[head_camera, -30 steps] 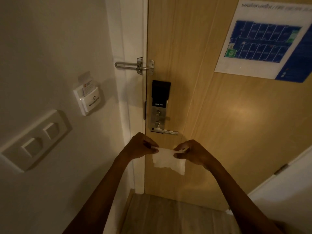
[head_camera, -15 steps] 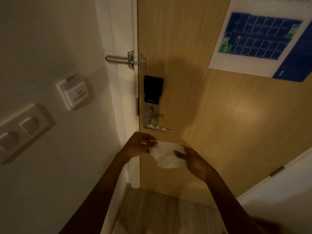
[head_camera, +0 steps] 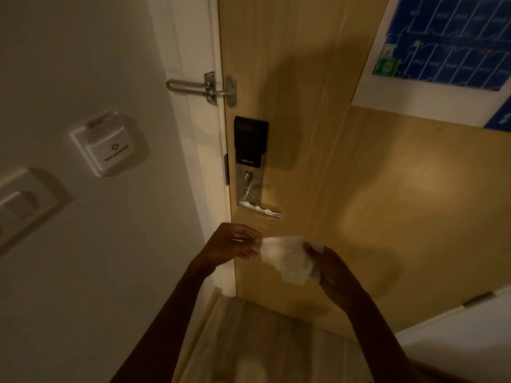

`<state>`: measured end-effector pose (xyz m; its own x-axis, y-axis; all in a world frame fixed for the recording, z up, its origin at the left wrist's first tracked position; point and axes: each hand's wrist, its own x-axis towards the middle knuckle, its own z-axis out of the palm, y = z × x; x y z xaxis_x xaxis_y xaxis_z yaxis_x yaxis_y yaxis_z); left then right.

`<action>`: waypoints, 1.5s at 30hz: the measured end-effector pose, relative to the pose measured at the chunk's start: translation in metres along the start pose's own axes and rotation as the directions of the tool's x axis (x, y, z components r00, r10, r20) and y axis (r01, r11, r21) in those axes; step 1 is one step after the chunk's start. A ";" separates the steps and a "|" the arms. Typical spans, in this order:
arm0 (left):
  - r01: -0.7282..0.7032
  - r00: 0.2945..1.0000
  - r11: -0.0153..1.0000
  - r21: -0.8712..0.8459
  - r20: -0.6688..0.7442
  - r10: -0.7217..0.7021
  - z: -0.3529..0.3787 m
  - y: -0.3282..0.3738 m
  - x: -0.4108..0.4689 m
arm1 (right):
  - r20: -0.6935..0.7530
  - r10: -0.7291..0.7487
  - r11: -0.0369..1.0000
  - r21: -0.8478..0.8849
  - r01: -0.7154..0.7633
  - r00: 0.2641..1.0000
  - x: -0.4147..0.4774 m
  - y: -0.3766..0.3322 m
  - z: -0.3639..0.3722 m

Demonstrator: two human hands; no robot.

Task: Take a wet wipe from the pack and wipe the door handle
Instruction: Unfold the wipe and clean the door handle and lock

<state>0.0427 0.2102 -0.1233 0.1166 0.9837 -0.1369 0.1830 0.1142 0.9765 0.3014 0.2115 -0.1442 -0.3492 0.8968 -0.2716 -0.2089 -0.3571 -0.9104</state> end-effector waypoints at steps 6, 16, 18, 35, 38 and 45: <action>0.134 0.986 0.991 -0.014 -0.101 -0.135 -0.041 -0.025 0.042 | -0.150 -0.241 0.924 -0.338 0.179 0.959 0.017 -0.037 0.008; 0.151 0.976 0.987 -0.058 -0.152 -0.159 -0.079 -0.045 0.123 | -0.134 -0.621 0.482 -0.842 0.242 0.772 0.102 -0.033 0.050; 0.152 0.977 0.985 -0.080 -0.138 -0.161 -0.079 -0.044 0.132 | -0.057 -0.608 0.419 -0.870 0.259 0.792 0.114 -0.024 0.062; 0.151 0.988 0.982 -0.116 -0.013 -0.153 -0.093 -0.045 0.158 | 0.071 -0.509 0.138 -0.977 0.163 0.858 0.139 -0.004 0.073; 0.156 0.988 0.982 -0.109 0.003 -0.157 -0.095 -0.047 0.160 | 0.091 -0.433 0.104 -0.983 0.150 0.897 0.139 -0.001 0.072; 0.157 0.988 0.982 -0.109 0.023 -0.156 -0.095 -0.050 0.164 | 0.165 -0.388 -0.163 -0.981 0.108 0.907 0.144 0.011 0.065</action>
<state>-0.0402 0.3793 -0.1789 0.1089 0.9505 -0.2909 0.0916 0.2818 0.9551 0.1890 0.3198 -0.1726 -0.3862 0.9087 0.1584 0.8920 0.4116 -0.1869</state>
